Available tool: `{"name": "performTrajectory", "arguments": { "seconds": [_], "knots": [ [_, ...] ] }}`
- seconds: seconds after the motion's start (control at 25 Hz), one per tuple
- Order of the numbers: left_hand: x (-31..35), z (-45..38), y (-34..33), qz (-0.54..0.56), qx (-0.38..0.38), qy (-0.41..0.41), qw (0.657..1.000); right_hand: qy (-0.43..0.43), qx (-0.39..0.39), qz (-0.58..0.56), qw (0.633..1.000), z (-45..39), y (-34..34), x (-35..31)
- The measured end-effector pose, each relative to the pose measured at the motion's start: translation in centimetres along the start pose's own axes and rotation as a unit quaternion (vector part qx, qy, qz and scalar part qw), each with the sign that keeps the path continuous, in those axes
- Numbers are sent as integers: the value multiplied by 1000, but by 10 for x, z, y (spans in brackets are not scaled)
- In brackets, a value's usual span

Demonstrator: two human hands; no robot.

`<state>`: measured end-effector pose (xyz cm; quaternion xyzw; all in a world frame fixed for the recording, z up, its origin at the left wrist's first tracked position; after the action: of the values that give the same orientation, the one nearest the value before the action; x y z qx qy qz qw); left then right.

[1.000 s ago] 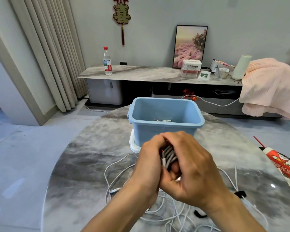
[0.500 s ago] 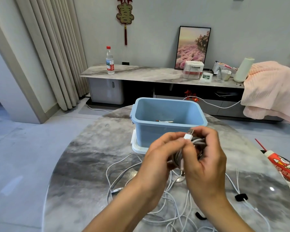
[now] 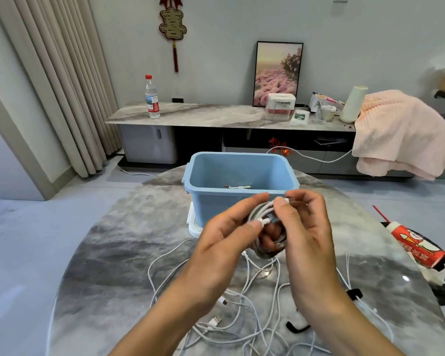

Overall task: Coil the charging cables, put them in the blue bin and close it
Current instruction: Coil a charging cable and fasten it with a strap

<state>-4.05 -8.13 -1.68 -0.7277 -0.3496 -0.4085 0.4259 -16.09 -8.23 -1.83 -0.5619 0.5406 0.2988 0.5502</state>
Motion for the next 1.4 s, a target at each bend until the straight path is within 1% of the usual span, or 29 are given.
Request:
{"name": "performTrajectory", "arguments": {
  "seconds": [0.08,0.16,0.32,0.4,0.44,0.48,0.56,0.6,0.68,0.8,0.84,0.88,1.0,1.04,1.08,1.12,1.16,1.2,1.24,1.28,1.32,1.36,1.4],
  "knots": [
    [-2,0,3,-31,26,1,999,-1,-22,9,1000,-3,2,0],
    [-4,-1,7,-54,49,-2,997,13,-63,39,997,-5,4,0],
    [-4,-2,16,-6,96,5,995,42,-156,100,982,-8,6,-1],
    [-4,-2,15,3,111,9,994,60,-154,142,976,-10,10,2],
    [-5,-2,14,6,115,19,993,84,-143,176,970,-11,12,3],
    [-6,-2,13,11,117,34,992,119,-132,217,960,-11,13,3],
    [-8,-2,12,9,120,53,991,202,-114,292,928,-9,13,1],
    [-8,-2,12,-1,124,50,991,229,-103,317,915,-8,12,0],
    [-9,-2,13,-34,137,33,989,248,-86,333,906,-4,12,2],
    [-15,-1,14,-106,151,14,983,220,-68,334,914,0,14,12],
    [-20,-1,15,-135,158,14,978,196,-74,344,915,1,15,17],
    [-24,-2,16,-163,164,14,973,164,-96,360,914,0,15,20],
    [-29,-5,20,-219,165,12,962,20,-233,379,896,-22,28,13],
    [-28,-6,22,-224,160,12,961,-37,-250,370,894,-35,43,7],
    [-27,-8,23,-223,155,11,962,-89,-239,368,894,-49,66,2],
    [-27,-9,25,-219,152,13,964,-126,-205,391,888,-63,94,-2],
    [-27,-9,25,-214,152,14,965,-141,-168,455,863,-73,123,-6],
    [-28,-9,25,-213,153,15,965,-140,-144,548,812,-80,149,-6],
    [-29,-9,26,-213,155,17,964,-139,-136,627,755,-81,166,-1],
    [-31,-9,26,-215,156,19,964,-130,-149,665,720,-81,171,6],
    [-32,-10,26,-214,155,21,964,-113,-184,659,721,-77,165,17],
    [-33,-10,27,-212,155,23,965,-97,-241,638,725,-69,150,26],
    [-33,-11,28,-208,156,25,965,-89,-304,627,712,-57,134,38]
  ]
}}
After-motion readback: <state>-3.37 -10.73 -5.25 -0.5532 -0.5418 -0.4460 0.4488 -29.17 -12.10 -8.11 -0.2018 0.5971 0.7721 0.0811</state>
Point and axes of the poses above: each hand's wrist, its own z-axis away from the middle knuckle, its own y-axis out of the back of the hand, x = y × z, the point moved 3 cm from there along -z, towards the middle knuckle, and after that the axes turned 2 degrees about -y, right-handed, at the moved point
